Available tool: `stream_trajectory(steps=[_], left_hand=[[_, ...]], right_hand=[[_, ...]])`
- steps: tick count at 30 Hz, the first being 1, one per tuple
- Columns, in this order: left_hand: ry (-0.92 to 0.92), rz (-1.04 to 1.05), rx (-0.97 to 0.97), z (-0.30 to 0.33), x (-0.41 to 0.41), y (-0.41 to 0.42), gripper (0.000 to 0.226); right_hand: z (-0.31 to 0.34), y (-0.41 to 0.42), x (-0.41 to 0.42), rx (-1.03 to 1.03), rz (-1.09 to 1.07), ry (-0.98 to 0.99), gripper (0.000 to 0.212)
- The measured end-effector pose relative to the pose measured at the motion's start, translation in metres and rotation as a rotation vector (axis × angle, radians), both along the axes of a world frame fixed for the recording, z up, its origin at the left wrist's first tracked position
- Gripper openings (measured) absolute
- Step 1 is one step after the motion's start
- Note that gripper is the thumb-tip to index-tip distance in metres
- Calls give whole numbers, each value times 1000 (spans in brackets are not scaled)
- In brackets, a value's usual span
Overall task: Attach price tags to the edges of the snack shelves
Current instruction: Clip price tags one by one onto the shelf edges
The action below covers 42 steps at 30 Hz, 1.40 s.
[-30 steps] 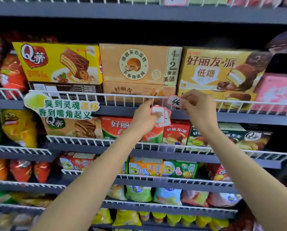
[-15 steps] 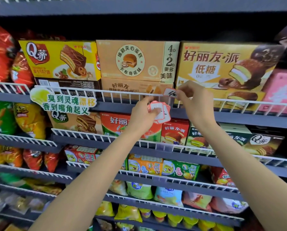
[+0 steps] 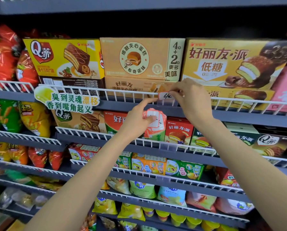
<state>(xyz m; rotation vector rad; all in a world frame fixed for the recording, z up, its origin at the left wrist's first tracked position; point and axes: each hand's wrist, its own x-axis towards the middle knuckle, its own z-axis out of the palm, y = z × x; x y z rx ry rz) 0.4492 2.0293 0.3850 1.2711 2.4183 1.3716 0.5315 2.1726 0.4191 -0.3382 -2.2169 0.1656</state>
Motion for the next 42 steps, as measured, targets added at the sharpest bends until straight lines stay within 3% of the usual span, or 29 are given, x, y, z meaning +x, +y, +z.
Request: stream_trajectory(steps=[6,8,11,14,20,25,30,38,42], left_hand=[[39,-21,-35,0,-7,-2,55],[42,-27,-36,0,-8,-2,56],[47,-34,-39,0,-8,-3,57],[64,-34,-51,1,-9,-3,57],[49,-47,-38,3,-8,-3,58],[47,-38,-46,5,-7,-2,59],[42,-41,-68,7,-6,3,63],[28,41,16,10,2,6,54],[-60,82,116,4,7,7,32]], right_hand=[[-15,2,-5,181,-89,-12,14],[-19,-1,-4,232,-112,2,24],[-21,-5,2,298,-122,-26,55],[-21,-7,4,319,-156,-78,65],[-22,-10,2,304,-216,-129,61],[-25,-10,2,295,-237,-162,41],[-24,-11,6,326,-197,-156,49],[-30,-7,12,313,-171,-176,36],[-40,-9,18,48,-18,-133,33]])
